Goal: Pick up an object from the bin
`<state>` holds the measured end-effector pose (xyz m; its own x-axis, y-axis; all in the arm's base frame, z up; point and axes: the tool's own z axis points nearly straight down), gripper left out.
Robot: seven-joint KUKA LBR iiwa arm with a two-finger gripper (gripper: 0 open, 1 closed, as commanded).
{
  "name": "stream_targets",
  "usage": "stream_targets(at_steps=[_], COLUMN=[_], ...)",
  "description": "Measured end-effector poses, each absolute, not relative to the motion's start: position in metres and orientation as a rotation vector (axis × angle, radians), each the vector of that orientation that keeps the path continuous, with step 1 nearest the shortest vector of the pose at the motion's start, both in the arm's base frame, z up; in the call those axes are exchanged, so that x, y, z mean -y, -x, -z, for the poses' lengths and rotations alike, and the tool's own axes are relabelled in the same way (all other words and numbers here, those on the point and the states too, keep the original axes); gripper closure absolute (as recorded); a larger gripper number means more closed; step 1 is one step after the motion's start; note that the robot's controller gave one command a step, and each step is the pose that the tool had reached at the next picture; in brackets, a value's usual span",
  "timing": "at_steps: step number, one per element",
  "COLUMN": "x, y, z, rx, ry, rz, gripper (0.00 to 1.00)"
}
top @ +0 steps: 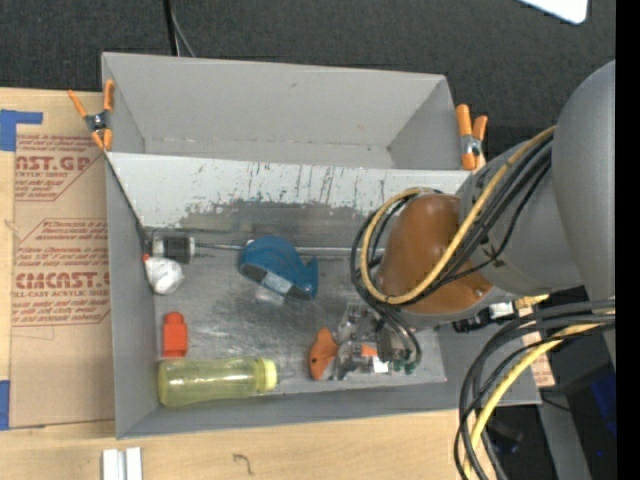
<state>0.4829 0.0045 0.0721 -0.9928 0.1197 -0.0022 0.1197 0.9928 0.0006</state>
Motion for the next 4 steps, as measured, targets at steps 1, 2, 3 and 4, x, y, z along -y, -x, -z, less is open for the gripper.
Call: stream_targets(at_steps=[1, 2, 3, 4], x=[-0.004, -0.004, -0.005, -0.005], y=[-0.483, -0.481, -0.479, -0.480], z=[-0.072, -0.076, -0.096, -0.117], rx=[-3.134, -3.138, -3.145, -3.143], ry=[-0.188, -0.189, -0.189, -0.189], rz=[-0.001, 0.000, 0.000, -0.001], gripper=[1.00, 1.00, 1.00, 1.00])
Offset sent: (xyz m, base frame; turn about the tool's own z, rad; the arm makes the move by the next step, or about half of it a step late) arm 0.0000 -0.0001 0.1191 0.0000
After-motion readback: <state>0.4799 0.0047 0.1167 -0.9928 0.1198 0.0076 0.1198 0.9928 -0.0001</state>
